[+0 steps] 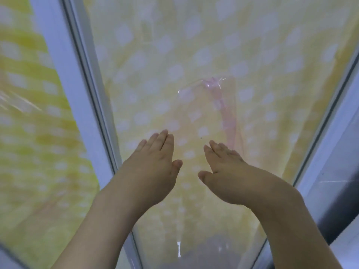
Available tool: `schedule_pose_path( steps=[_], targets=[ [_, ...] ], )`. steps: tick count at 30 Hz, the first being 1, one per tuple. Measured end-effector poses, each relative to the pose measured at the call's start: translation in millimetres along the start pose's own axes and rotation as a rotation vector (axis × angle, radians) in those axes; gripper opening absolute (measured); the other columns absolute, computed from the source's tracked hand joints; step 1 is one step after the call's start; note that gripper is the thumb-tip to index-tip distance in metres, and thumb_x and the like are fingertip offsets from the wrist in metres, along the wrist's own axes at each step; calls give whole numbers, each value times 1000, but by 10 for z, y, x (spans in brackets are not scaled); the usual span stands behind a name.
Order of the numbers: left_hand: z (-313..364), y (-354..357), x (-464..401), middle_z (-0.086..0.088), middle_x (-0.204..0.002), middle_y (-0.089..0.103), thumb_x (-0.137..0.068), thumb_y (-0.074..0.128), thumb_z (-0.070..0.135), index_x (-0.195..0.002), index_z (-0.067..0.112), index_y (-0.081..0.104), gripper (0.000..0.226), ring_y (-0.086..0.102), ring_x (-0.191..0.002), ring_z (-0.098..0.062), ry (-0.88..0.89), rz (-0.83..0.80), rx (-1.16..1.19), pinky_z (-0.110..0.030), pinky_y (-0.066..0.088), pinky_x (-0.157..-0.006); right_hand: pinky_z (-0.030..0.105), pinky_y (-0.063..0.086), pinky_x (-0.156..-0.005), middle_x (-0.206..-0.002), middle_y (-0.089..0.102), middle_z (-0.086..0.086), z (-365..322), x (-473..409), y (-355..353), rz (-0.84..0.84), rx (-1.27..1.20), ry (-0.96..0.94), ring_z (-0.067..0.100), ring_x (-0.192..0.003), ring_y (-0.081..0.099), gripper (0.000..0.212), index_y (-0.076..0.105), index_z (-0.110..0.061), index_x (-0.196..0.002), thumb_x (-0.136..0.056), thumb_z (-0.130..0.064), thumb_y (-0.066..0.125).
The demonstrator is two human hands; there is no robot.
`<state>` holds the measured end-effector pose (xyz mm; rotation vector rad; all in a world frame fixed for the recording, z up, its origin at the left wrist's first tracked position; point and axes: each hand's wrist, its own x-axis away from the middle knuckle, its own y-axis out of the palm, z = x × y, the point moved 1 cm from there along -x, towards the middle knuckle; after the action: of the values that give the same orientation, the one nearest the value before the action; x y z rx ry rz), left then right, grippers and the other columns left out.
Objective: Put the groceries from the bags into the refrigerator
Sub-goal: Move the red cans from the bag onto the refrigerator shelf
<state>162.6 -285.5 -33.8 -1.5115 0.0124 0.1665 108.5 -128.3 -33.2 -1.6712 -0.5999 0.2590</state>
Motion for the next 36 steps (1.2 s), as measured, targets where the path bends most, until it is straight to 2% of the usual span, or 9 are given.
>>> schedule_pose_path(
  steps=[9,19,26,36],
  targets=[
    [-527,-70,517,-1,-166,-7,-106,25,42,-158,14,-3,66,-6,-153,-15,-295,77,-17,-31,-1,-121,34,-9,-121,-161,-24,0,-654,-299,134,-74,70,-284,16,-148,-20,66,-13,-16,-155,-106,-38,25],
    [-1341,-148,1640,0,-166,-12,-106,23,44,-158,15,-4,66,-10,-152,-14,-693,64,-39,-31,-3,-122,34,-7,-120,-162,-20,1,-2002,-320,457,-141,105,-666,17,-150,-16,66,-8,-16,-156,-105,-38,28],
    [-1799,-346,2710,2,-166,-12,-106,24,43,-158,16,-5,65,-10,-152,-14,-1003,68,-77,-30,-5,-120,34,-6,-121,-163,-18,2,-3147,12,784,-196,107,-940,17,-150,-14,65,-6,-15,-156,-105,-37,29],
    [-2041,-475,4094,3,-165,-14,-106,23,42,-158,18,-7,64,-12,-152,-12,-1304,98,-107,-29,-6,-121,33,-8,-120,-162,-19,3,-4464,743,1181,-257,165,-1231,16,-149,-16,66,-7,-14,-156,-105,-36,29]
  ],
)
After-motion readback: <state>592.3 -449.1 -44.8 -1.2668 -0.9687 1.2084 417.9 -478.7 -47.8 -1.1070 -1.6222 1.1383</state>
